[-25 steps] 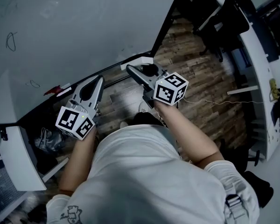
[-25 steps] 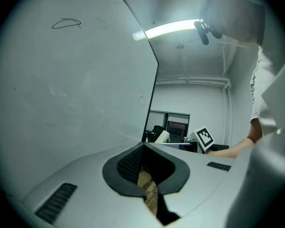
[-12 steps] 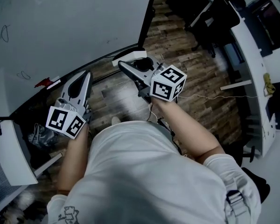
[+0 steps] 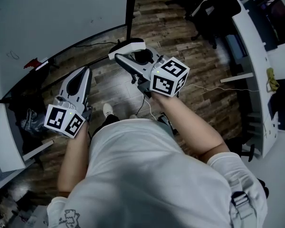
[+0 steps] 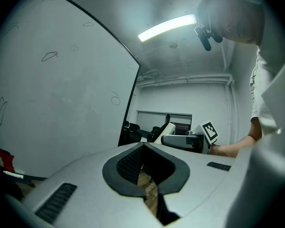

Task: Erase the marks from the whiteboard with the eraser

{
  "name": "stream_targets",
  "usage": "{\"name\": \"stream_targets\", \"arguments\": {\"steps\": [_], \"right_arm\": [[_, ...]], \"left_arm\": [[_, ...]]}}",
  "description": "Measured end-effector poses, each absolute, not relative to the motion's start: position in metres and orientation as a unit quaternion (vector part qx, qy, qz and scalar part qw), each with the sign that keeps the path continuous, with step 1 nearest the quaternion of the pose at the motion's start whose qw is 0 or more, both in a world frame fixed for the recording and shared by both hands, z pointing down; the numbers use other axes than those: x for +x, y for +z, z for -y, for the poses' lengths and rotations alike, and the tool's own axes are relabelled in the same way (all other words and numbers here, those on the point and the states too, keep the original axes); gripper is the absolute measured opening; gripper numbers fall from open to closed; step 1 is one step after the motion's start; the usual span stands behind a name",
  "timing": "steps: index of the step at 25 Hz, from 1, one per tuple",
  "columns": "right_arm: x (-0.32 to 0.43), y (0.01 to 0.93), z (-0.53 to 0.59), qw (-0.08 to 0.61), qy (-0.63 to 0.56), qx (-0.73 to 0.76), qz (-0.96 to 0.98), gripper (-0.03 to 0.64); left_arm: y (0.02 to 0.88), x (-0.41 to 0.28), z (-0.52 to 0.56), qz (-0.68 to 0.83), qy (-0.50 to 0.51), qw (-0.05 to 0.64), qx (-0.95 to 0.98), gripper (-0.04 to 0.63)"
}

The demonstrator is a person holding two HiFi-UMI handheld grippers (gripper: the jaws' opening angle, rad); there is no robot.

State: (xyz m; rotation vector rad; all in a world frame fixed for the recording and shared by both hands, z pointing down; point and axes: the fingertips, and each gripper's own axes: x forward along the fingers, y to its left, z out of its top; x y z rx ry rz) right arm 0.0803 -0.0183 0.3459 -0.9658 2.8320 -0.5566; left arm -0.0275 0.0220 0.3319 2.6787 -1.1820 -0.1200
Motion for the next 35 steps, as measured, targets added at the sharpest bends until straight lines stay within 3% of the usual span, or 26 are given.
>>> {"name": "stream_targets", "arguments": {"steps": [8,17,35], "right_arm": [[0.105,0.35,-0.05,0.053,-0.183,-0.308,-0.932,0.244],[0.066,0.344,-0.115,0.06,-0.188,-0.293,-0.935,0.244],[-0.067,0.34,-0.226,0.086,-0.197,-0.316,-0.924,0.244]], "left_arm": [[0.342,-0.007,-0.088,0.422,-0.023,0.105,0.9,0.006],[0.333,-0.034,-0.141,0.415,-0.023,0.1,0.904,0.006],[0.333,-0.16,-0.252,0.382,-0.014,0.096,0.919,0.006]]}}
